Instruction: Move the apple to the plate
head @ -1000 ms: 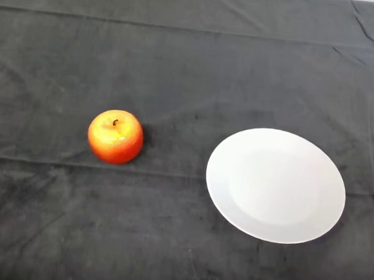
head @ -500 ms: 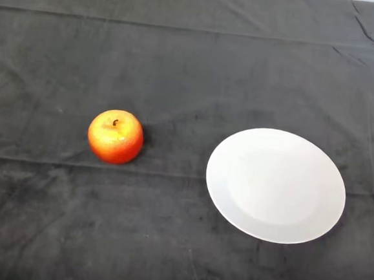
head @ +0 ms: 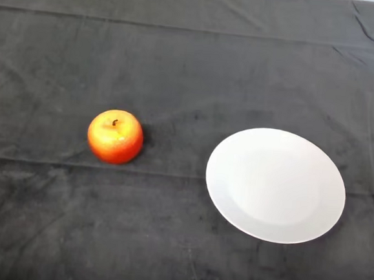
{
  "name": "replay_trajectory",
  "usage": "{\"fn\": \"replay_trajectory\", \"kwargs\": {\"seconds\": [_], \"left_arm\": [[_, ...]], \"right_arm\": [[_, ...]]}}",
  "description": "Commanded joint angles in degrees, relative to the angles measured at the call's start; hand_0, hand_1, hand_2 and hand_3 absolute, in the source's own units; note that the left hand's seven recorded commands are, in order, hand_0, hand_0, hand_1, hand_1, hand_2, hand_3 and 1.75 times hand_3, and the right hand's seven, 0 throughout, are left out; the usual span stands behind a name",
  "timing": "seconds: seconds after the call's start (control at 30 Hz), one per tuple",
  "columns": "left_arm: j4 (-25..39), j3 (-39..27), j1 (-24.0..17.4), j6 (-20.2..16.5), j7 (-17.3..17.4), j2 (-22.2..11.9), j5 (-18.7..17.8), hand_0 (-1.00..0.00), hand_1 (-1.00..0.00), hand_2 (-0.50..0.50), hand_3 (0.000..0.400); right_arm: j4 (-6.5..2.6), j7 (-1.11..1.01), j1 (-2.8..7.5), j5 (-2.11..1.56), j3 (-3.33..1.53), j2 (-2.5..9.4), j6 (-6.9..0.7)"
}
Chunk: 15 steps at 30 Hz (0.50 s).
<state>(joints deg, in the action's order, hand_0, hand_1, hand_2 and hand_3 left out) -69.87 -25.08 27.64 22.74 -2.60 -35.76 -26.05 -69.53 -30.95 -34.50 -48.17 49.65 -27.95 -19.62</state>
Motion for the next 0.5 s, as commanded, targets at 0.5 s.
{"fn": "replay_trajectory", "kwargs": {"seconds": [0.5], "left_arm": [[3.3, 7.1, 2.4, 3.0, 1.6, 1.8, 9.2, 0.0, 0.0, 0.0, 0.0]], "right_arm": [[0.19, 0.2, 0.15, 0.13, 0.73, -0.58, 0.26]]}}
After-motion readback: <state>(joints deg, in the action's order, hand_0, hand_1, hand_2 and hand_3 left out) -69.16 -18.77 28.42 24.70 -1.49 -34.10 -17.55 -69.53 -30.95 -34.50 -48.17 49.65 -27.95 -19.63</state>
